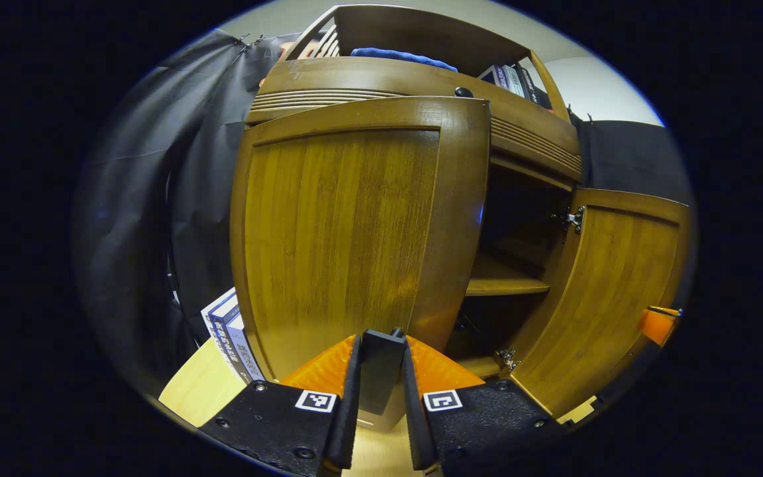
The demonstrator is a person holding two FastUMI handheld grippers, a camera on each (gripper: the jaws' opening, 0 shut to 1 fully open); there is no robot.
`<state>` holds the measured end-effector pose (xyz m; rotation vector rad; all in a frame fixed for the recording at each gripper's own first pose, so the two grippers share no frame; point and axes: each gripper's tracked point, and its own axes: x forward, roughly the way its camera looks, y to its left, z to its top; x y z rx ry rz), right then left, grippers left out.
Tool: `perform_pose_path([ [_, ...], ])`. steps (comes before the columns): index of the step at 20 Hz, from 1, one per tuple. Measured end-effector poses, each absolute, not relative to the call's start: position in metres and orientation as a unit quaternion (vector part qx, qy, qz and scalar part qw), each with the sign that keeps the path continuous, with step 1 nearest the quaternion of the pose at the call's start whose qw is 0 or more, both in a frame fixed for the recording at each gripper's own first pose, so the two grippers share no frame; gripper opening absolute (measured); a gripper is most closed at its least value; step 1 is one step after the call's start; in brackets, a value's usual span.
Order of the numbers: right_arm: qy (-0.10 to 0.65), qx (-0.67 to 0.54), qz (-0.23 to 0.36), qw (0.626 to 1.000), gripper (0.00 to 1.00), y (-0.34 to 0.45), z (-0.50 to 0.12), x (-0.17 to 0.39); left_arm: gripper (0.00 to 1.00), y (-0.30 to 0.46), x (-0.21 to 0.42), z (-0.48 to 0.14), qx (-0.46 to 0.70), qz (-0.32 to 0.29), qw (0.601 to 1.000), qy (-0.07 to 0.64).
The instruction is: Open the right door of the double-door shoe cabinet with the right hand, and open the left door with the left hand.
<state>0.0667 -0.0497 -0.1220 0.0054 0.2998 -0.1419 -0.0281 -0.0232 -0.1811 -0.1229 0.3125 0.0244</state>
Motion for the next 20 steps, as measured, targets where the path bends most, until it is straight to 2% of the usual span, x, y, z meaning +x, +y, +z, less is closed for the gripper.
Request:
perform_pose_path([
  [5,0.157,0.009,-0.027,0.987,0.14,-0.023,-0.131,0.079,0.33,-0.010,-0.050,-0.176,-0.068,0.016,0.985,0.156],
  [13,0.169,0.012,0.035,0.985,0.14,0.020,-0.142,0.092,0.31,0.018,-0.086,-0.172,-0.087,0.046,0.982,0.161],
  [18,0.173,0.015,0.066,0.983,0.14,0.044,-0.146,0.094,0.21,0.037,-0.107,-0.170,-0.081,0.072,0.981,0.163],
  [19,0.175,0.015,0.072,0.982,0.14,0.049,-0.148,0.094,0.24,0.041,-0.110,-0.169,-0.078,0.079,0.981,0.162],
  [20,0.177,0.016,0.077,0.981,0.14,0.053,-0.150,0.095,0.18,0.046,-0.114,-0.169,-0.075,0.083,0.980,0.162],
])
